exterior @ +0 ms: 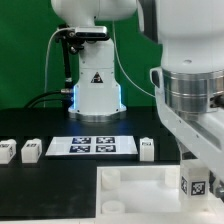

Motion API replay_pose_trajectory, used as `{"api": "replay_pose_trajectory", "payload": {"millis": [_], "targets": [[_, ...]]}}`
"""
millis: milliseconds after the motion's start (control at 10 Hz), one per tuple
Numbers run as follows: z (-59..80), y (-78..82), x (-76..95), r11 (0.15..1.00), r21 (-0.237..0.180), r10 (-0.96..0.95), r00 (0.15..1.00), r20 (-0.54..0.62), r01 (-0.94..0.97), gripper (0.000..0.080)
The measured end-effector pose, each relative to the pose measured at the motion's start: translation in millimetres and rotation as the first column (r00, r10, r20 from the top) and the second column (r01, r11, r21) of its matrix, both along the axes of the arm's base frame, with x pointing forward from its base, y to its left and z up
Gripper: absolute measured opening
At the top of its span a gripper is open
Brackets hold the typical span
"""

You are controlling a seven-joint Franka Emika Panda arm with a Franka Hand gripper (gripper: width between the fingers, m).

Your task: Assemble one leg

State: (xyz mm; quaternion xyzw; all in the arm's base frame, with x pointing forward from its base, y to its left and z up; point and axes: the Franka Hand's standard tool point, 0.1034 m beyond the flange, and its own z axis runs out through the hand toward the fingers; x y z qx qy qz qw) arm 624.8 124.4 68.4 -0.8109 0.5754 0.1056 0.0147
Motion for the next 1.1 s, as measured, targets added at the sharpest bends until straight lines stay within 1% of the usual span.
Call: {"api": "replay_pose_trajectory", "payload": {"millis": [200, 300, 400, 500, 700, 800, 900, 1000, 1100], "targets": [[-0.3, -0.4, -0.1, 0.978, 0.029, 0.206, 0.978, 0.034, -0.207, 0.0649], [-0.8, -0.8, -0.9, 0.94, 0.034, 0.338, 0.94, 0.054, -0.34, 0.0649], [-1.2, -1.8, -2.0, 0.853, 0.016, 0.52, 0.851, 0.079, -0.522, 0.0649], [0.6, -4.1, -1.5, 0.744, 0.007, 0.662, 0.738, 0.129, -0.668, 0.0649], [2.1, -10.0, -1.0, 0.507, -0.004, 0.85, 0.499, 0.171, -0.862, 0.0649], [2.4, -10.2, -0.1, 0.418, -0.011, 0.893, 0.409, 0.188, -0.908, 0.0649], [2.1, -9.9, -0.2, 0.42, -0.009, 0.892, 0.411, 0.188, -0.907, 0.0649], [1.5, -10.1, -0.4, 0.42, -0.009, 0.892, 0.412, 0.188, -0.907, 0.0523], [1.3, -9.8, -0.5, 0.432, -0.008, 0.887, 0.423, 0.187, -0.902, 0.0523]]}}
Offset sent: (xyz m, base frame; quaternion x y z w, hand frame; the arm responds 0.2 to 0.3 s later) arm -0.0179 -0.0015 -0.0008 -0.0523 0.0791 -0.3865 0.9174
